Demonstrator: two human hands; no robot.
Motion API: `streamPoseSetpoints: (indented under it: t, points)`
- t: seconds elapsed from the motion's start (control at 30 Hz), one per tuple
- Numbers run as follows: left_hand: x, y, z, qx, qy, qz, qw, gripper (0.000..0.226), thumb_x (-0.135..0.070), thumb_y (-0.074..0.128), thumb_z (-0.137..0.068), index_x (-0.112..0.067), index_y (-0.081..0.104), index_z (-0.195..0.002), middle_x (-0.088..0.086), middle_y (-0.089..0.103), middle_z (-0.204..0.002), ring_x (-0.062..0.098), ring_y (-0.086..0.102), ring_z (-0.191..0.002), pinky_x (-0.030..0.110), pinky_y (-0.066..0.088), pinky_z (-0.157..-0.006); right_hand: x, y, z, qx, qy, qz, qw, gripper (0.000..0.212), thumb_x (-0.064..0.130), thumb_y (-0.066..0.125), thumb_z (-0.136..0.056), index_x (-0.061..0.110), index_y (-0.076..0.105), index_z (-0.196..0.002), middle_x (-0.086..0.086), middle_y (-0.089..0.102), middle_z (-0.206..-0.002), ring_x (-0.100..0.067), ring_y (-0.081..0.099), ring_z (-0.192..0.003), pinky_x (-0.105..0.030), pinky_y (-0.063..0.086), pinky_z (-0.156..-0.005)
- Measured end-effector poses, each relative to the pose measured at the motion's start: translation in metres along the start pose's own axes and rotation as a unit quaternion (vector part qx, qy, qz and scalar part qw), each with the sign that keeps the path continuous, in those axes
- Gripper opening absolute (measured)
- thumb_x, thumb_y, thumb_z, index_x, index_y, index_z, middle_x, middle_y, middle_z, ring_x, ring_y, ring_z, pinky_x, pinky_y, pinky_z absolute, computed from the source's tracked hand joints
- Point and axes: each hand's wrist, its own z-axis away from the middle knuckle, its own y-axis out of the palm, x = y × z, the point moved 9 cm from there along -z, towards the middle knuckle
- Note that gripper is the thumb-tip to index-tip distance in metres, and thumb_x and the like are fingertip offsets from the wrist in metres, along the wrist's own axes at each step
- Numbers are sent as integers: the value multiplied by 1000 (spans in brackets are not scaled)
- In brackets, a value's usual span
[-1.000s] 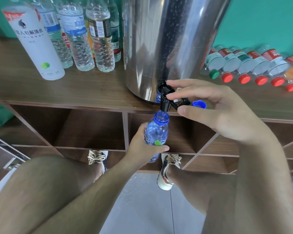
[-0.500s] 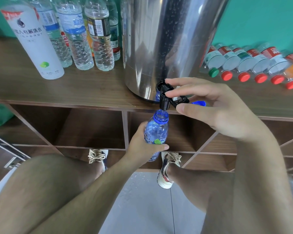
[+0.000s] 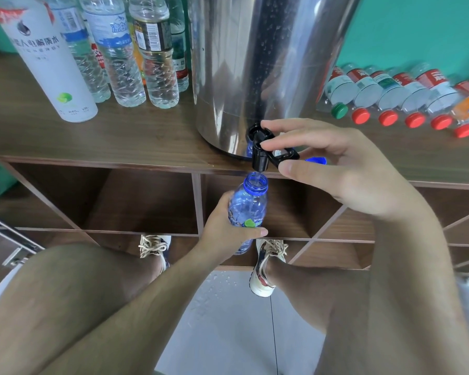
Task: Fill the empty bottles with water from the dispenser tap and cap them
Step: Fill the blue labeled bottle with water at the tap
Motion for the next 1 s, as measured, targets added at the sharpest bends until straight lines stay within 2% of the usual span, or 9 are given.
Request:
streamPoseSetpoints:
  t: [0.07,0.2,0.33,0.47,0.7,0.83,1.0]
  points:
    - [0,0,0,-1,0,0,1000,82,-17,94,-71,-37,43,-132,-17,63,-120,5,64,-108,16,54,-86,-1,0,0,2,2,-2,1000,31,20,71,-89,31,76,-117,20,63,-141,-1,54,-135,-24,47,-101]
    - [-1,1,0,-1,1,0,1000,82,-17,94,-71,-36,44,-133,-15,63,-122,9,64,-110,22,55,-91,-1,0,0,-1,0,-3,1000,31,18,71,-89,29,77,-117,19,64,-141,-1,54,-135,-24,47,-101]
    - [-1,1,1,1,1,5,1000,80,-16,94,-71,-37,44,-130,-17,63,-119,6,64,-109,16,54,-85,-3,1,-1,0,3,-11,1000,30,19,71,-89,29,76,-117,18,64,-141,-3,54,-136,-27,49,-99]
    - [0,1,1,0,2,8,1000,81,-17,94,-70,-36,45,-131,-17,64,-119,7,65,-109,19,55,-86,-5,1,0,3,6,-22,1000,30,19,72,-89,29,76,-118,18,63,-142,-4,56,-134,-19,45,-92]
    - [4,1,-2,1,1,3,1000,83,-19,95,-69,-35,45,-134,-18,64,-119,5,65,-109,24,56,-93,-5,0,-1,2,5,-21,1000,31,20,71,-88,30,76,-118,18,63,-142,-8,58,-132,-23,48,-96]
    - [5,2,-3,0,1,3,1000,84,-20,95,-69,-35,45,-135,-18,64,-119,5,64,-109,25,56,-94,-5,0,-1,1,7,-20,1000,31,21,71,-88,30,76,-118,19,63,-142,-8,59,-131,-20,48,-95]
    - [7,2,-3,1,-2,10,1000,82,-19,95,-69,-41,44,-129,-21,64,-115,-1,65,-105,25,56,-94,-6,0,-1,0,4,-22,1000,31,21,72,-89,30,76,-118,18,64,-142,-11,60,-131,-31,50,-99]
